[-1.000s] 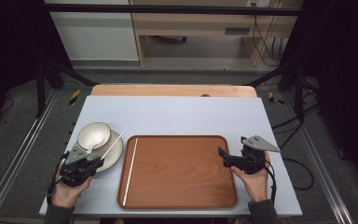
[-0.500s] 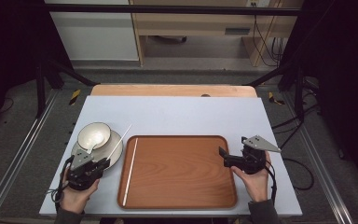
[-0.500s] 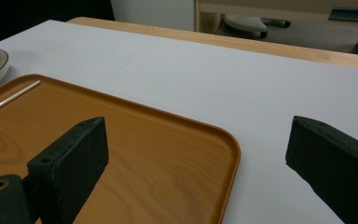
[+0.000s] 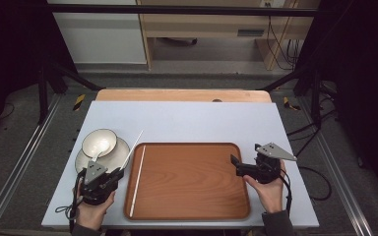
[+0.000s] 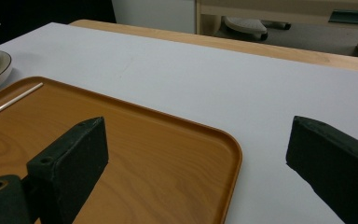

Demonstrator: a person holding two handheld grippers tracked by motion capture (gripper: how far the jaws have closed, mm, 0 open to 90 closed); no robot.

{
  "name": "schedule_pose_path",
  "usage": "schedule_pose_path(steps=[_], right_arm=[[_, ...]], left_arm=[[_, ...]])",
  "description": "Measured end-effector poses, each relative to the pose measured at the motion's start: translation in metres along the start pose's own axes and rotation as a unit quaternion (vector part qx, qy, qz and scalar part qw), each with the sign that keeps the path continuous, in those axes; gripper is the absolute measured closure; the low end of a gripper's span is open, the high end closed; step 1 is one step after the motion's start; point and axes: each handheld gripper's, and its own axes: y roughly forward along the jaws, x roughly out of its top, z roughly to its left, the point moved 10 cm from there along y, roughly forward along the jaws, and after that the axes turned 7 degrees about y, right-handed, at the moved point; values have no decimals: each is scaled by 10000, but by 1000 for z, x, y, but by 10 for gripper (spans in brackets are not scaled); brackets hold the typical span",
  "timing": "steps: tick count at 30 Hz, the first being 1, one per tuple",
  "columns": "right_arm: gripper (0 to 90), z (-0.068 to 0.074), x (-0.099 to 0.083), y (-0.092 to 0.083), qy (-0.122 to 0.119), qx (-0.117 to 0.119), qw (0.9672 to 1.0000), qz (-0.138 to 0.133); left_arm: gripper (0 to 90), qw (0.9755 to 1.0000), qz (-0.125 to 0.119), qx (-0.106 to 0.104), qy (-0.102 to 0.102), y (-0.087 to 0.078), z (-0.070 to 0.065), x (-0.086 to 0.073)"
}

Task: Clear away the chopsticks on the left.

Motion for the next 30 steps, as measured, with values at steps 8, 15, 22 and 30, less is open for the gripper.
schedule_pose_path(steps=[8,15,22,30], right_arm=[[57,0,2,-2,22,-10,10000,-40],[57,2,3,-3,27,25,10000,-58],[57,2,2,-2,35,30,10000,-55],[57,3,1,0,34,52,10000,-23]], left_arm=[[839,9999,-105,76,8,1,-17,8],[839,9993,-256,75,-247,3,-26,23],[839,9983,-415,29,-403,9,-43,26],[838,9952,-537,155,-808,12,-51,12]])
